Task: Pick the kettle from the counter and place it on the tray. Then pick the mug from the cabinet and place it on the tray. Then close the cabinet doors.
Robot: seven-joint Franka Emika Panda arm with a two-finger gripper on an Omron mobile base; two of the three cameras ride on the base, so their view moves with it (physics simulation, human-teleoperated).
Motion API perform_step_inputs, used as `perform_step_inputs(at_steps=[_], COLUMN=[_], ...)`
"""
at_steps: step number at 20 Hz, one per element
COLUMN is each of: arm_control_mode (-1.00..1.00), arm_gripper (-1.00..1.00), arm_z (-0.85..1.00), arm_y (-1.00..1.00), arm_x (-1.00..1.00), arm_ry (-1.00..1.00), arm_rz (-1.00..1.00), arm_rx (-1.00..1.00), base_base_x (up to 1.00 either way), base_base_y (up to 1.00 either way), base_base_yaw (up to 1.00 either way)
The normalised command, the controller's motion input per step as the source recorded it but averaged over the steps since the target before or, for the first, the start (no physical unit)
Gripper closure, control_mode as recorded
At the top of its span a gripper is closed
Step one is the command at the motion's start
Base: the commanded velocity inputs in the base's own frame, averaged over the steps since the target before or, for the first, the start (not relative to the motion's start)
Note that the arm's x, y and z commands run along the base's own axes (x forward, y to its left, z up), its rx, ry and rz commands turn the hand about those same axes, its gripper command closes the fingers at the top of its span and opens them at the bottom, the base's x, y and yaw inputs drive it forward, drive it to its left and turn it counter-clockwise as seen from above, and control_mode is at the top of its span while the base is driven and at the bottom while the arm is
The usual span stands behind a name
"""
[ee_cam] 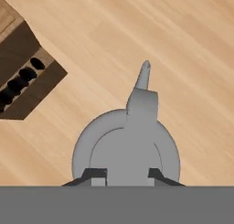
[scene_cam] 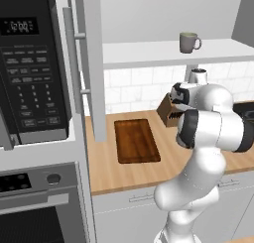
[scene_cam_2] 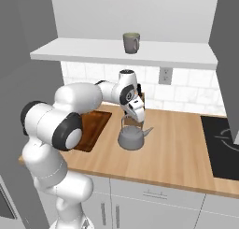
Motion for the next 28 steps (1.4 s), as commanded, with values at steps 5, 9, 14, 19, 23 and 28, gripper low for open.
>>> perform_step_inputs(at_steps=[5,9,14,19,23,28], arm_control_mode=[-1.0,-1.0,-1.0,-1.0,-1.0,-1.0], arm_gripper=[1.0,1.0,1.0,1.0,1.0,1.0], arm_z=[0.06,0.16,0.17,0.19,0.18,0.3], arm_y=[-0.04,0.01,0.27,0.46,0.53,0.56], arm_x=[-0.52,-0.51,-0.54,-0.4,-0.27,-0.12], arm_ry=[0.0,0.0,-0.06,-0.11,-0.2,-0.24], arm_rz=[-0.01,0.0,0.0,0.0,0.04,0.12], arm_rx=[0.01,0.0,0.01,0.0,0.0,0.0], base_base_x=[0.0,0.0,0.0,0.0,0.0,0.0], base_base_y=[0.0,0.0,0.0,0.0,0.0,0.0], base_base_yaw=[0.0,0.0,0.0,0.0,0.0,0.0])
